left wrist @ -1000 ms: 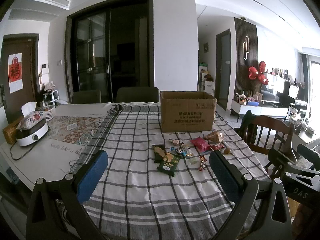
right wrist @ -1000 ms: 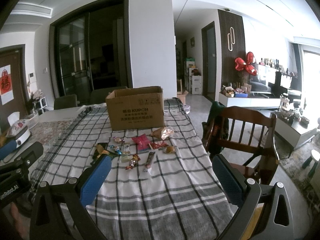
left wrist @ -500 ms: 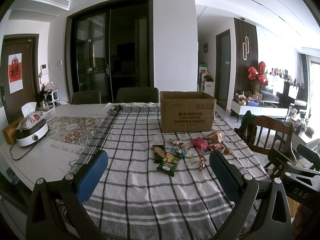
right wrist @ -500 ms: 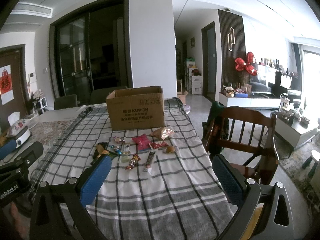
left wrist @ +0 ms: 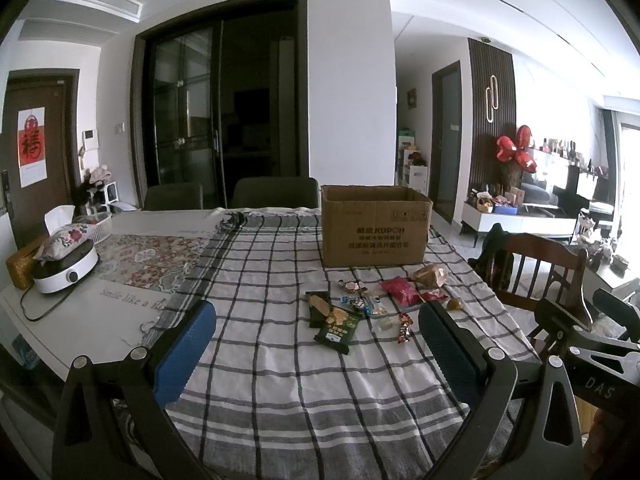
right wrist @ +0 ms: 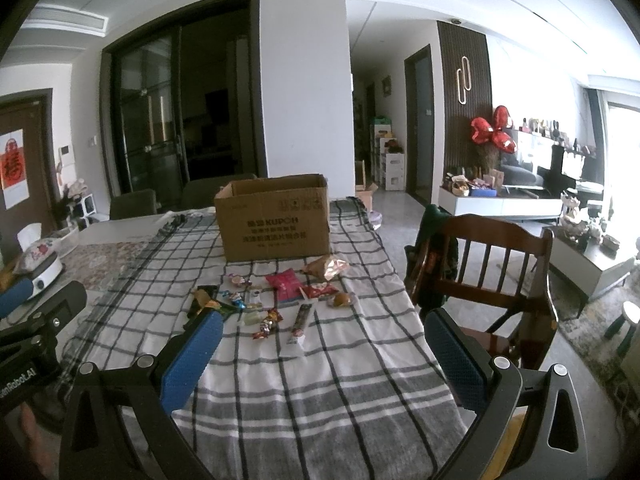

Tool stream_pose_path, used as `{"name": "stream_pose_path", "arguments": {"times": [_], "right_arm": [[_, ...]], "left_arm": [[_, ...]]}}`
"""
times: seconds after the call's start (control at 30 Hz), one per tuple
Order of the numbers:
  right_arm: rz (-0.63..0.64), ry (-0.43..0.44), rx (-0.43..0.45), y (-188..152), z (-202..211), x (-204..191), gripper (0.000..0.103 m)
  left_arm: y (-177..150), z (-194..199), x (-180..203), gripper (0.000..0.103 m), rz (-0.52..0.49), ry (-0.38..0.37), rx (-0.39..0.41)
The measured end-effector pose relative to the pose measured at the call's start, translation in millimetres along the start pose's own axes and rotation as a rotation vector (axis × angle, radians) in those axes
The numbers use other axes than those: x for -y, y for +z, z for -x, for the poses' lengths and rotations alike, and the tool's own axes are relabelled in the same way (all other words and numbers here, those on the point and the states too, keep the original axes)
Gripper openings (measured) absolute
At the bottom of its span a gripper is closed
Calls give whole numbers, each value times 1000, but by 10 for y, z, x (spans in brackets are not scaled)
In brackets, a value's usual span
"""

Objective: Organize snacks

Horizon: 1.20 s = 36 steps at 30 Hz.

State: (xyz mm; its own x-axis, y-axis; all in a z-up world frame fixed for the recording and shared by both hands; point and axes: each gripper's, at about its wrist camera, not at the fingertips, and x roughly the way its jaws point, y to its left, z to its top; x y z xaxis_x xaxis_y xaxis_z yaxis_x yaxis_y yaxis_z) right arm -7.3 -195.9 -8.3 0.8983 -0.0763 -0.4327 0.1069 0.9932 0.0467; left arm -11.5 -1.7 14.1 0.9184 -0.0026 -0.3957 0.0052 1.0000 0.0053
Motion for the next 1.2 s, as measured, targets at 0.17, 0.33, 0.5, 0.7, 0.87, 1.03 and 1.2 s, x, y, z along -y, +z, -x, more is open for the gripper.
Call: {"name": "stream_pose_path", "arguments": {"times": [0.17, 0.33, 0.5, 0.7, 0.87, 1.03, 1.2], "right_arm": [[1, 4, -2, 4, 11, -34, 102], [3, 11, -14, -20, -10, -55, 102], [4, 16, -44, 14, -124, -92, 102], [16, 26, -96, -45, -385, -123, 102], [9, 29, -140, -72, -623, -130, 102], [8, 23, -189, -86, -910, -144, 95], [4, 31, -249, -134, -1233, -202, 84]], "left_arm": [[11, 18, -2, 103, 0, -6, 2], [42, 10, 3, 103, -3, -8, -19], [86, -156, -25, 103, -7, -11, -59], [13, -459, -3, 103, -27, -11, -97], [-24, -728, 46, 96, -48, -11, -131], [-62, -1021, 100, 90, -73, -12, -159], [-117, -1335, 127, 85, -98, -8, -196]]}}
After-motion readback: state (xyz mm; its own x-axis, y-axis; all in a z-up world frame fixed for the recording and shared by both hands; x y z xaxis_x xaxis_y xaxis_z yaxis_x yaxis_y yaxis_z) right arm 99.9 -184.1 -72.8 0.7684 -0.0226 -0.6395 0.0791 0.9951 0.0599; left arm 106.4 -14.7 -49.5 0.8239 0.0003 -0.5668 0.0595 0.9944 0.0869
